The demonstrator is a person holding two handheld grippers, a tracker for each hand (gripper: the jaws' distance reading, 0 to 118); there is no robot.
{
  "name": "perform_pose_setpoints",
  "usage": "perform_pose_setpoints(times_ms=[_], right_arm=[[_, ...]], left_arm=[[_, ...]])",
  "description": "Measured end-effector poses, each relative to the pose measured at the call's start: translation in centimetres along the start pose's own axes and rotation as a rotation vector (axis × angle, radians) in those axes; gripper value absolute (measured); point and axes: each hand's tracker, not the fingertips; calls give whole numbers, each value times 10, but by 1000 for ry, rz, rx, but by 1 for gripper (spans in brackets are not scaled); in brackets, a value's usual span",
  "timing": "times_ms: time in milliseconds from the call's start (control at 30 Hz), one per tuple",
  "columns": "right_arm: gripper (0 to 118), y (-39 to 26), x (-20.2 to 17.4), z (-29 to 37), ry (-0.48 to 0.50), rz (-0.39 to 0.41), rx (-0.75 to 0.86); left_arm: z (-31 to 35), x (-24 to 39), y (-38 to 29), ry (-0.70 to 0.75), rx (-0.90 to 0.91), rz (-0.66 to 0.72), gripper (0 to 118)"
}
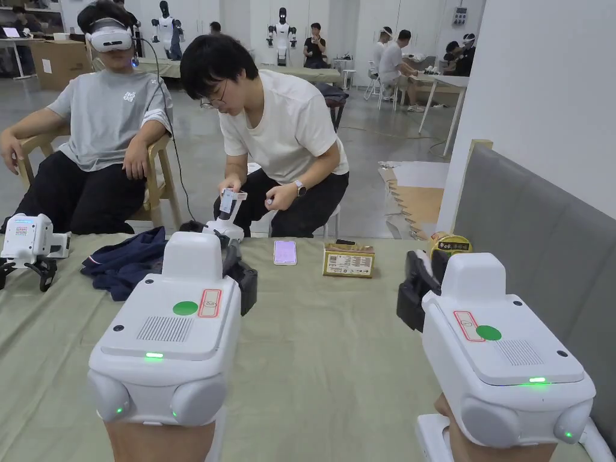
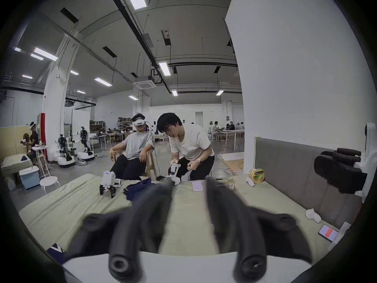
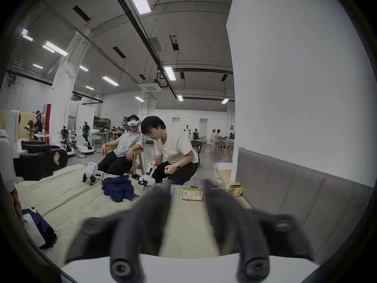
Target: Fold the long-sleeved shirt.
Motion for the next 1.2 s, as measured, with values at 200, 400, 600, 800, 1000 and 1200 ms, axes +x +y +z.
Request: perform_pose_setpoints(times_ms=[200, 400, 600, 800, 1000, 1200], right_arm=[[118, 0, 3, -3, -22, -1, -2], [118, -3, 9, -6, -37, -8, -4], [118, -6, 8, -4, -43, -5, 7], [118, -6, 6, 1, -68, 24, 51], [118, -8, 0, 0, -114, 63, 46], [118, -11, 0, 1, -107, 43, 48]], left_arm=[[1, 0, 0, 7, -15, -33, 111], [3, -3, 2, 22, 25, -35, 111], [2, -4, 3, 27, 27, -34, 111], [-2, -11, -3, -2, 1, -28, 111], [0, -12, -8, 9, 2, -32, 111], [-2, -10, -3, 29, 5, -26, 111]])
